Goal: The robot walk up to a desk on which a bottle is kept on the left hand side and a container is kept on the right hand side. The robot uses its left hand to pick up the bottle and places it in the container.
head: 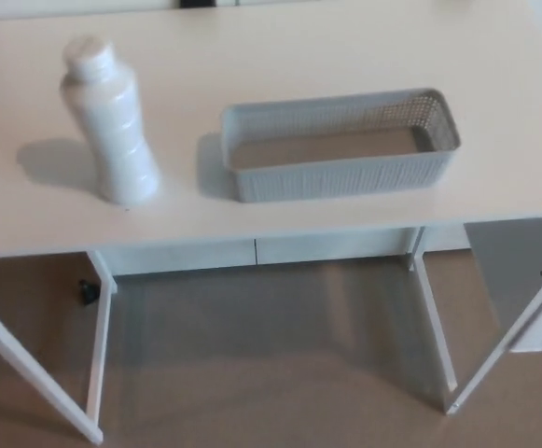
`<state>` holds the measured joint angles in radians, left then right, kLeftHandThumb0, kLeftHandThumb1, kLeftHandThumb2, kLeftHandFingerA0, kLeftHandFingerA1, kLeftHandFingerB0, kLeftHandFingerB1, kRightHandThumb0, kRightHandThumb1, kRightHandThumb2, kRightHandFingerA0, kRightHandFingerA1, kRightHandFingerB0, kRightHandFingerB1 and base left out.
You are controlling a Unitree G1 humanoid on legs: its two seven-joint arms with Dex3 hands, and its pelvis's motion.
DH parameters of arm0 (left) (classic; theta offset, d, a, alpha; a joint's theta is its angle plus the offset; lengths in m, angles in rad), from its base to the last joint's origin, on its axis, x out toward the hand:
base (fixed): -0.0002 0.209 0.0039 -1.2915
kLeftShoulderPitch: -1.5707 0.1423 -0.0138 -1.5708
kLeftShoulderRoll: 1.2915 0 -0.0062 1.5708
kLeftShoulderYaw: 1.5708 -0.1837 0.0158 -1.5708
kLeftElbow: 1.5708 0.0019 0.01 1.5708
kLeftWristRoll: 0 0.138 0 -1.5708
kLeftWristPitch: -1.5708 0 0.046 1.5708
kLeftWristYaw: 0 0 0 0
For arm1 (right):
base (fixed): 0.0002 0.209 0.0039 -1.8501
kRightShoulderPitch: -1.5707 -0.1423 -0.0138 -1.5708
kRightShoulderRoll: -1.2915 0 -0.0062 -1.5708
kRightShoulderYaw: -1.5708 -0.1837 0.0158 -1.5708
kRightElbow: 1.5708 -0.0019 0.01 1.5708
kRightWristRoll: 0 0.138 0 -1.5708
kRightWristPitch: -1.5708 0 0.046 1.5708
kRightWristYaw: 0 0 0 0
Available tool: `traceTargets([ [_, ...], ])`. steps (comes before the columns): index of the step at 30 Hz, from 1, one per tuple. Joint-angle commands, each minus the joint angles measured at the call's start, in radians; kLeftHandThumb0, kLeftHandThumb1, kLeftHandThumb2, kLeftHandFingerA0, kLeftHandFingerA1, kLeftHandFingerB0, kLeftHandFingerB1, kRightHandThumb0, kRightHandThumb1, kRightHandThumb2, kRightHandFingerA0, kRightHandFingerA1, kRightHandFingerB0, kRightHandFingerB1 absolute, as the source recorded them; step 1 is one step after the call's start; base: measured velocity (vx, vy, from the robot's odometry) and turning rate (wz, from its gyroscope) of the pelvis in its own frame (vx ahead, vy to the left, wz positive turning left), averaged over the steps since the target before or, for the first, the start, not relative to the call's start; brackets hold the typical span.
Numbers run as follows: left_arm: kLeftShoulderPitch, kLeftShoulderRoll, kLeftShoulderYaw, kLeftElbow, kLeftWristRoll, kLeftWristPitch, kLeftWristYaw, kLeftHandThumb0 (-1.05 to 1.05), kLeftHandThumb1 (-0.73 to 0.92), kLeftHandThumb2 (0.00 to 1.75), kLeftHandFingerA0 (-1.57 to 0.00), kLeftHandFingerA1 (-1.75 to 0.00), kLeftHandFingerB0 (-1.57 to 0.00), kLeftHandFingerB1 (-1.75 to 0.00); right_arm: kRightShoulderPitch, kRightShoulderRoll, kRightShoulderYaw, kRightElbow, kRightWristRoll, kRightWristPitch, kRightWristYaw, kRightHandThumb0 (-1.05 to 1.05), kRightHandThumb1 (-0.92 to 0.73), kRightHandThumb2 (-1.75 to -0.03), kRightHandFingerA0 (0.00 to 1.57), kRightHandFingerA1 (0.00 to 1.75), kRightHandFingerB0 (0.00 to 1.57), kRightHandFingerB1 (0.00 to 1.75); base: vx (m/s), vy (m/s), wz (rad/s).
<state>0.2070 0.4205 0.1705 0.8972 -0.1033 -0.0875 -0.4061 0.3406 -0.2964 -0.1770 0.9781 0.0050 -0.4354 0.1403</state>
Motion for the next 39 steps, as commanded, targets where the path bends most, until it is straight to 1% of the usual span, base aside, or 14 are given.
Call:
traceTargets([
  [1,-0.002,0.008,0.004,-0.001,0.007,-0.003,0.003,-0.38,0.71,0.61,-0.36,-0.33,-0.30,-0.31,0.003,-0.006,-0.007,0.018,0.005,-0.023,-0.008,-0.34,-0.55,-0.56,0.75,0.57,0.53,0.43,0.17,-0.122,0.02],
  [2,-0.012,0.004,0.008,-0.008,-0.001,0.015,-0.002,-0.39,0.72,0.62,-0.42,-0.35,-0.31,-0.31,-0.017,-0.013,-0.005,0.019,0.001,-0.012,-0.011,-0.33,-0.56,-0.56,0.75,0.57,0.53,0.43,0.08,-0.073,-0.08],
  [5,-0.028,0.002,0.011,-0.011,-0.011,0.035,-0.015,-0.38,0.74,0.63,-0.43,-0.35,-0.31,-0.31,-0.031,-0.018,-0.006,0.013,0.001,-0.003,-0.015,-0.32,-0.57,-0.56,0.73,0.55,0.53,0.43,0.06,-0.045,-0.07],
  [6,-0.029,0.001,0.017,-0.021,-0.018,0.043,-0.015,-0.37,0.73,0.62,-0.47,-0.36,-0.34,-0.32,-0.039,-0.019,-0.007,0.016,0.002,-0.001,-0.017,-0.32,-0.57,-0.56,0.73,0.55,0.53,0.43,0.00,0.000,0.00],
  [10,-0.016,0.002,0.031,-0.062,-0.028,0.062,-0.021,-0.39,0.74,0.62,-0.45,-0.35,-0.34,-0.32,-0.041,-0.015,-0.007,0.014,0.003,-0.024,-0.018,-0.34,-0.56,-0.56,0.74,0.59,0.53,0.44,0.01,0.078,-0.02],
  [11,-0.020,0.003,0.033,-0.057,-0.028,0.064,-0.022,-0.38,0.74,0.62,-0.45,-0.35,-0.34,-0.32,-0.044,-0.012,-0.007,0.013,0.001,-0.026,-0.022,-0.41,-0.44,-0.76,0.70,0.67,0.48,0.55,0.11,0.201,0.35],
  [13,-0.026,0.005,0.035,-0.048,-0.022,0.061,-0.021,-0.39,0.73,0.62,-0.46,-0.35,-0.35,-0.32,-0.048,-0.008,-0.007,0.013,0.002,-0.025,-0.027,-0.40,-0.44,-0.76,0.70,0.68,0.48,0.55,0.20,-0.037,-0.21],
  [14,-0.022,0.007,0.035,-0.047,-0.019,0.057,-0.019,-0.38,0.74,0.62,-0.47,-0.35,-0.36,-0.32,-0.045,-0.005,-0.006,0.006,0.002,-0.021,-0.030,-0.34,-0.55,-0.56,0.74,0.60,0.54,0.45,0.18,-0.058,0.14],
  [18,-0.016,0.014,0.042,-0.062,-0.020,0.066,-0.033,-0.38,0.75,0.62,-0.47,-0.36,-0.35,-0.32,-0.060,-0.006,-0.007,0.013,0.005,-0.009,-0.026,-0.33,-0.57,-0.56,0.75,0.58,0.53,0.44,0.09,0.008,0.04],
  [22,-0.029,0.020,0.056,-0.018,-0.019,0.075,-0.023,-0.37,0.74,0.62,-0.49,-0.36,-0.34,-0.32,-0.066,-0.010,-0.004,0.027,-0.002,-0.014,-0.033,-0.34,-0.56,-0.56,0.76,0.58,0.54,0.44,0.10,-0.058,0.07],
  [28,-0.040,0.029,0.064,0.010,-0.022,0.059,-0.040,-0.37,0.74,0.62,-0.48,-0.36,-0.35,-0.32,-0.086,-0.010,-0.004,0.062,-0.001,-0.025,-0.035,-0.34,-0.55,-0.56,0.75,0.58,0.55,0.44,0.10,-0.194,0.01],
  [31,-0.043,0.028,0.060,-0.006,-0.017,0.077,-0.031,-0.38,0.73,0.62,-0.49,-0.36,-0.34,-0.32,-0.066,-0.011,0.001,0.019,-0.004,-0.020,-0.039,-0.32,-0.56,-0.56,0.74,0.57,0.55,0.44,0.11,-0.261,-0.01],
  [37,-0.043,0.032,0.053,-0.025,-0.011,0.081,-0.038,-0.38,0.74,0.62,-0.48,-0.36,-0.33,-0.32,-0.085,-0.011,-0.001,0.040,-0.001,-0.006,-0.038,-0.34,-0.56,-0.56,0.76,0.57,0.53,0.44,0.00,0.073,-0.09],
  [39,-0.049,0.034,0.048,-0.016,0.000,0.076,-0.027,-0.40,0.72,0.62,-0.51,-0.36,-0.35,-0.32,-0.086,-0.008,-0.005,0.042,0.007,-0.006,-0.032,-0.33,-0.56,-0.56,0.75,0.57,0.53,0.44,-0.01,0.217,-0.12],
])
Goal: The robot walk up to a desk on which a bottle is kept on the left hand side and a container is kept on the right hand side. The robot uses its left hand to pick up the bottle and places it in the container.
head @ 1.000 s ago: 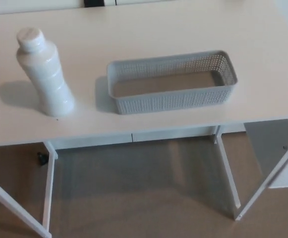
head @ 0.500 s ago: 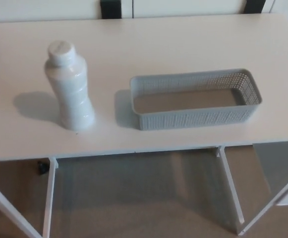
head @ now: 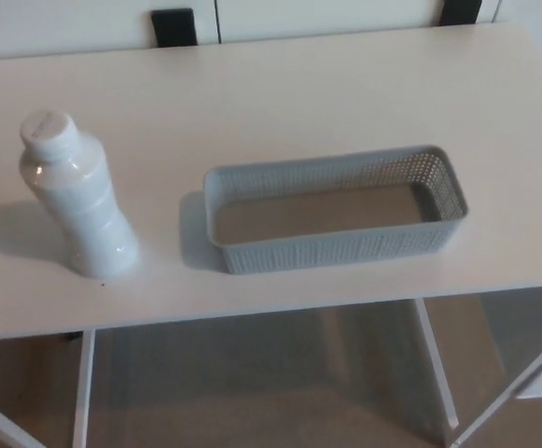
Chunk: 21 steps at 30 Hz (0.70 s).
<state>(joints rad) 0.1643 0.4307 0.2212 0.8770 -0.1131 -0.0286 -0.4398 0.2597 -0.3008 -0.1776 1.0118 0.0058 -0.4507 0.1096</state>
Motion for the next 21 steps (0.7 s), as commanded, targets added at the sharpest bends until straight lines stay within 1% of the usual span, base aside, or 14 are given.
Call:
traceTargets([
  [1,-0.016,0.025,-0.005,0.021,0.013,0.017,0.011,-0.40,0.73,0.62,-0.52,-0.37,-0.35,-0.32,0.004,-0.003,-0.004,-0.011,0.007,0.007,0.000,-0.34,-0.56,-0.56,0.75,0.59,0.54,0.44,-0.04,0.259,0.61],
  [3,-0.023,0.021,-0.003,0.033,0.005,0.018,0.005,-0.39,0.72,0.62,-0.51,-0.36,-0.34,-0.32,0.023,-0.004,-0.003,-0.049,0.006,0.015,-0.002,-0.35,-0.56,-0.56,0.76,0.59,0.54,0.44,-0.03,0.319,-0.16],
  [5,-0.025,0.026,-0.006,0.028,0.004,0.025,-0.001,-0.40,0.73,0.62,-0.48,-0.36,-0.33,-0.32,0.008,-0.004,-0.004,-0.023,0.005,0.006,-0.005,-0.35,-0.56,-0.56,0.78,0.60,0.54,0.44,0.03,0.226,0.10],
  [6,-0.021,0.033,-0.018,0.027,0.018,0.018,0.001,-0.40,0.72,0.62,-0.48,-0.36,-0.34,-0.32,0.004,-0.006,-0.004,-0.018,0.004,0.010,-0.004,-0.43,-0.45,-0.76,0.70,0.66,0.49,0.55,0.02,0.101,0.00],
  [7,-0.020,0.036,-0.023,0.028,0.026,0.015,0.002,-0.40,0.72,0.62,-0.48,-0.36,-0.34,-0.32,0.004,-0.007,-0.004,-0.020,0.004,0.015,-0.002,-0.43,-0.45,-0.76,0.70,0.66,0.49,0.55,0.05,0.104,0.09],
  [8,-0.018,0.043,-0.030,0.035,0.033,0.012,0.002,-0.40,0.72,0.61,-0.48,-0.36,-0.34,-0.32,0.000,-0.008,-0.004,-0.016,0.005,0.019,-0.001,-0.35,-0.55,-0.56,0.73,0.56,0.54,0.44,0.10,0.058,0.07],
  [14,0.012,0.075,-0.017,0.039,0.024,-0.002,0.005,-0.40,0.73,0.62,-0.46,-0.35,-0.34,-0.32,-0.022,-0.012,-0.001,-0.002,0.000,0.031,-0.004,-0.34,-0.55,-0.55,0.72,0.55,0.54,0.43,0.04,-0.030,0.06],
  [15,0.012,0.076,-0.004,0.038,0.011,0.005,0.005,-0.40,0.72,0.61,-0.47,-0.36,-0.38,-0.33,-0.028,-0.011,-0.003,0.003,0.003,0.030,-0.002,-0.33,-0.55,-0.56,0.71,0.55,0.54,0.44,0.04,-0.115,0.01],
  [17,0.011,0.076,0.020,0.040,-0.011,0.019,0.007,-0.40,0.71,0.61,-0.50,-0.37,-0.38,-0.33,-0.034,-0.011,-0.005,0.011,0.007,0.025,0.001,-0.34,-0.55,-0.56,0.71,0.55,0.54,0.44,0.03,-0.107,0.08],
  [18,0.008,0.074,0.047,0.055,-0.033,0.030,0.007,-0.37,0.71,0.62,-0.58,-0.39,-0.40,-0.34,-0.027,-0.012,0.000,-0.001,0.001,0.025,-0.002,-0.34,-0.56,-0.56,0.75,0.56,0.54,0.44,0.02,-0.104,0.04],
  [21,0.000,0.074,0.099,0.101,-0.070,0.038,-0.028,-0.37,0.72,0.61,-0.57,-0.38,-0.38,-0.33,-0.021,-0.008,0.001,-0.014,0.000,0.026,-0.009,-0.34,-0.55,-0.56,0.76,0.58,0.54,0.44,0.02,-0.099,0.03],
])
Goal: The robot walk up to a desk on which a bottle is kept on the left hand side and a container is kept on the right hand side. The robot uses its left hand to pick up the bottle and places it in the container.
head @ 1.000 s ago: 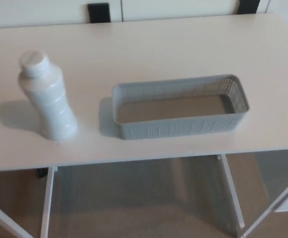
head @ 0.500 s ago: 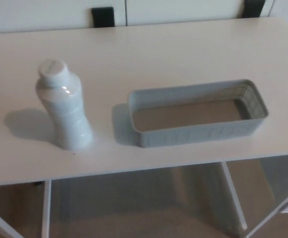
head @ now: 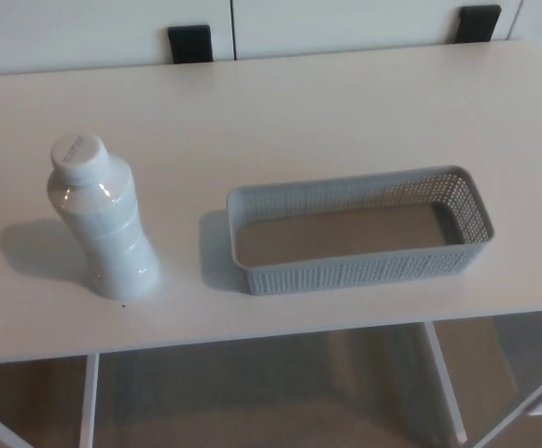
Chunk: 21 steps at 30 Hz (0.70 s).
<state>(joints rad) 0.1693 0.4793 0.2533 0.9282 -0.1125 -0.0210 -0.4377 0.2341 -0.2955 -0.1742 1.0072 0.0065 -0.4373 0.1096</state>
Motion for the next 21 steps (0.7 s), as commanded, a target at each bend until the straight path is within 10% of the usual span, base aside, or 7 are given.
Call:
traceTargets([
  [1,0.006,0.029,0.086,0.059,-0.078,0.032,-0.029,-0.40,0.72,0.62,-0.57,-0.38,-0.41,-0.34,0.002,-0.011,-0.008,0.001,0.006,0.006,-0.005,-0.34,-0.55,-0.56,0.75,0.58,0.55,0.44,0.02,-0.091,0.02],
  [12,-0.023,0.134,0.365,0.057,-0.203,0.000,0.094,-0.33,0.67,0.61,-0.22,-0.30,-0.10,-0.24,-0.005,-0.023,-0.011,0.006,0.008,0.028,-0.001,-0.35,-0.55,-0.56,0.77,0.56,0.55,0.44,0.00,-0.060,0.01],
  [15,-0.005,0.123,0.448,-0.263,-0.242,0.035,0.141,-0.34,0.62,0.61,-0.20,-0.30,-0.07,-0.21,-0.011,-0.024,-0.011,-0.002,0.007,0.035,-0.003,-0.35,-0.54,-0.56,0.77,0.56,0.55,0.44,0.00,-0.083,0.04],
  [17,0.016,0.109,0.466,-0.530,-0.240,0.097,0.183,-0.22,0.60,1.03,0.00,-0.46,0.00,-0.47,-0.011,-0.014,-0.022,0.006,0.023,0.024,0.004,-0.33,-0.56,-0.56,0.74,0.57,0.54,0.44,-0.01,-0.082,0.00],
  [18,0.018,0.105,0.473,-0.599,-0.245,0.123,0.194,-0.22,0.60,1.03,0.00,-0.46,0.00,-0.47,-0.010,-0.014,-0.022,0.008,0.024,0.021,0.006,-0.33,-0.56,-0.56,0.74,0.57,0.54,0.44,0.00,0.000,0.00],
  [19,0.006,0.098,0.476,-0.755,-0.281,0.167,0.197,-0.32,0.64,0.60,-0.20,-0.31,-0.11,-0.25,0.000,-0.013,-0.022,-0.008,0.025,0.015,0.007,-0.32,-0.56,-0.56,0.74,0.57,0.54,0.45,0.00,0.000,0.00],
  [21,-0.013,0.088,0.460,-0.859,-0.292,0.187,0.202,-0.40,0.51,0.67,-0.19,-0.37,-0.12,-0.34,0.013,-0.012,-0.025,-0.019,0.028,0.012,0.007,-0.33,-0.55,-0.56,0.76,0.58,0.54,0.45,0.00,0.000,0.00],
])
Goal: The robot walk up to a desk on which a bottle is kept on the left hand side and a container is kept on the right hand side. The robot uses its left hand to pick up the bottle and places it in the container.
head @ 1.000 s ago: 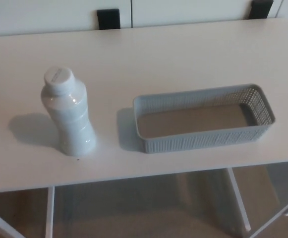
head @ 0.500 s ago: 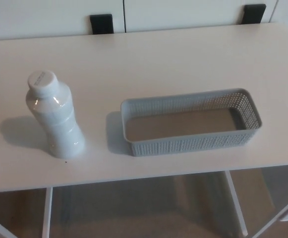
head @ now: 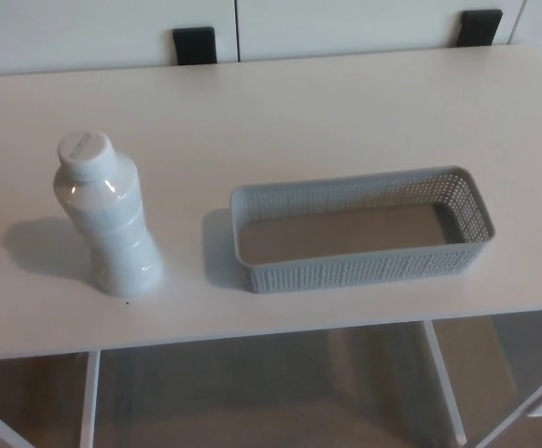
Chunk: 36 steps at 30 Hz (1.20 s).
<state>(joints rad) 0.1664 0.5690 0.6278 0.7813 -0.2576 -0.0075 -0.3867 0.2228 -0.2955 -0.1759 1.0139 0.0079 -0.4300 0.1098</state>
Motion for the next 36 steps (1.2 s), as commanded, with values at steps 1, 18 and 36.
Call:
traceTargets([
  [1,-0.021,-0.004,0.077,-0.734,-0.146,0.173,0.150,-0.38,0.58,0.58,-0.24,-0.32,-0.14,-0.27,0.027,-0.012,-0.023,-0.033,0.027,0.008,0.006,-0.33,-0.55,-0.56,0.76,0.58,0.55,0.45,0.00,0.000,0.00],
  [18,-0.253,-0.147,-0.306,-0.832,-0.095,0.251,-0.002,-0.54,0.36,0.73,0.00,-0.23,0.00,-0.18,0.012,-0.018,-0.026,-0.080,0.035,0.037,0.021,-0.31,-0.56,-0.56,0.75,0.57,0.55,0.45,0.00,0.000,0.00],
  [36,-0.228,-0.206,-0.403,-0.798,-0.071,0.289,-0.005,-0.61,0.40,0.75,0.00,-0.18,0.00,-0.09,0.022,-0.006,-0.046,-0.108,0.038,0.047,0.034,-0.33,-0.55,-0.56,0.77,0.57,0.57,0.46,0.00,0.000,0.00],
])
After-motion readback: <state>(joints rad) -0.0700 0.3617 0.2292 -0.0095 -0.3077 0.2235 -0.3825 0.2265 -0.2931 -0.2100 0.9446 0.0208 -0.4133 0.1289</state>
